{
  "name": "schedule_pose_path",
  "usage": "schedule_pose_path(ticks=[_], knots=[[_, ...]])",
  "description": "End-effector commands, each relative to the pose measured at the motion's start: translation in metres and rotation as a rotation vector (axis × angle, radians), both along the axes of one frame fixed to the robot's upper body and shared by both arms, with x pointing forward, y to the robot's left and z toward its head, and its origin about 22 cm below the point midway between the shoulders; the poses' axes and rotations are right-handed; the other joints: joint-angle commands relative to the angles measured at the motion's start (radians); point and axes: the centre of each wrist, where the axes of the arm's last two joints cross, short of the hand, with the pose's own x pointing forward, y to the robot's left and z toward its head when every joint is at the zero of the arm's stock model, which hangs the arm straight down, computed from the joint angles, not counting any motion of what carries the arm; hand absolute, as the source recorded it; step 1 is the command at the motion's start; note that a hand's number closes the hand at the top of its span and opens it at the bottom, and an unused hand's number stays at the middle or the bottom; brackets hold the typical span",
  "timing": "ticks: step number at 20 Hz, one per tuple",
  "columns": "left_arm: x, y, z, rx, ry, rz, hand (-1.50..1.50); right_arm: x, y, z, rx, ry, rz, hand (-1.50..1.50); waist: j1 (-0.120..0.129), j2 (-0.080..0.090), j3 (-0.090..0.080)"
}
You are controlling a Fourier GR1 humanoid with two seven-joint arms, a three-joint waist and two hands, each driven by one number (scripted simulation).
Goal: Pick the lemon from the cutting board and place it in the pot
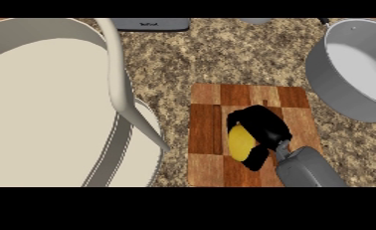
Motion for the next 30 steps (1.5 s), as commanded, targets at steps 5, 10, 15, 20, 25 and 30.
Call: schedule_pose_path(ticks=[5, 10, 15, 20, 25, 30], knots=[[0.0, 0.0, 0.014, 0.007, -0.037, 0.041, 0.0, -0.067, -0.007, 0.014, 0.022, -0.021, 0.055, 1.5, -0.014, -0.006, 0.011], [-0.004, 0.001, 0.008, 0.008, -0.04, 0.049, 0.0, -0.115, -0.002, 0.046, 0.021, -0.045, 0.024, 1.5, -0.014, -0.006, 0.011], [-0.001, 0.008, 0.017, 0.029, -0.033, 0.038, 0.0, -0.12, -0.008, 0.069, 0.26, -0.25, -0.148, 1.5, -0.026, -0.009, 0.012], [-0.011, 0.017, 0.016, 0.002, -0.053, 0.047, 0.0, -0.127, -0.033, 0.115, 0.414, -0.5, -0.354, 1.5, -0.023, -0.012, 0.012], [0.009, 0.009, 0.021, 0.008, -0.045, 0.029, 0.0, -0.114, -0.051, 0.146, 0.467, -0.665, -0.474, 1.5, -0.009, -0.001, 0.011], [0.008, 0.018, 0.029, 0.012, -0.058, 0.048, 0.0, -0.118, -0.097, 0.171, 0.438, -0.744, -0.546, 1.5, -0.012, -0.003, 0.011]])
